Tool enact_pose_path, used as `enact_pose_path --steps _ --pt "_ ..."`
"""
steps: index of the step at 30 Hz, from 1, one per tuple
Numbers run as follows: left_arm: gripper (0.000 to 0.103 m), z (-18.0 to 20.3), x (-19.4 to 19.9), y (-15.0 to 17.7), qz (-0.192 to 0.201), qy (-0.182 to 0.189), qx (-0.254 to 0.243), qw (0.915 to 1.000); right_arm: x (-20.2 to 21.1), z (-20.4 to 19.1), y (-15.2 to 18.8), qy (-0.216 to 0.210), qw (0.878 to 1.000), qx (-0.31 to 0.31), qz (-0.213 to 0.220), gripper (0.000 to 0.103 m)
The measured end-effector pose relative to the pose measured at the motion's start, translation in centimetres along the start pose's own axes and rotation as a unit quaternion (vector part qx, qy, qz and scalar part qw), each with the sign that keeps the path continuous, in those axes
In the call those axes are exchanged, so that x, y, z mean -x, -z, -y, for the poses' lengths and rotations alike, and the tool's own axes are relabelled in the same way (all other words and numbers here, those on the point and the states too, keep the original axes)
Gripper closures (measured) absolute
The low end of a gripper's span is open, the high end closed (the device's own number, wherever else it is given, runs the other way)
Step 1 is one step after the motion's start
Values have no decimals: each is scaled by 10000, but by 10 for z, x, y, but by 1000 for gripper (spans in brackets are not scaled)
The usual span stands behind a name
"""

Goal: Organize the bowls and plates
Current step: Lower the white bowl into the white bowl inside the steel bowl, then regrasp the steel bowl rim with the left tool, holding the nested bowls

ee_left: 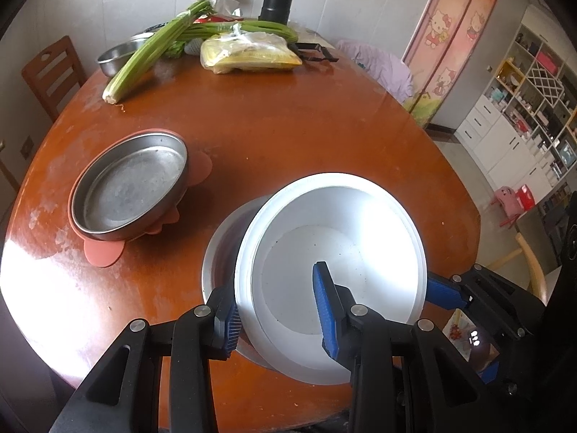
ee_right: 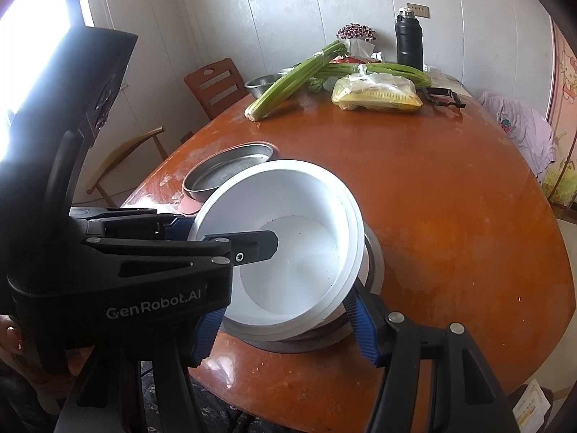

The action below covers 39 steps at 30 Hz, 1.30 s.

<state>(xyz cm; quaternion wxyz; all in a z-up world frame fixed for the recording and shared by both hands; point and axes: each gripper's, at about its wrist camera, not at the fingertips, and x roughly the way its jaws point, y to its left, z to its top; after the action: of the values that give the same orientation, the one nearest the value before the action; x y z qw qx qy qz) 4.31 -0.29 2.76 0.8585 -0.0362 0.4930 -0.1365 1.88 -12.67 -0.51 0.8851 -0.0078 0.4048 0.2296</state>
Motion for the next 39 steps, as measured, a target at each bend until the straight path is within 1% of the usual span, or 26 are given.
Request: enact_pose_path --steps 8,21,28,39 --pt "67 0 -2 1 -38 -6 26 10000 -2 -2 1 26 10000 47 -27 40" --pt "65 -2 -7 6 -23 -113 6 9999 -8 -1 4 16 9999 40 -126 40" --pt "65 -5 -9 8 -14 -203 22 9998 -10 0 4 84 9998 26 -156 40" --pt "65 -8 -8 10 20 -136 34 9999 -9 3 6 165 9998 0 -148 40"
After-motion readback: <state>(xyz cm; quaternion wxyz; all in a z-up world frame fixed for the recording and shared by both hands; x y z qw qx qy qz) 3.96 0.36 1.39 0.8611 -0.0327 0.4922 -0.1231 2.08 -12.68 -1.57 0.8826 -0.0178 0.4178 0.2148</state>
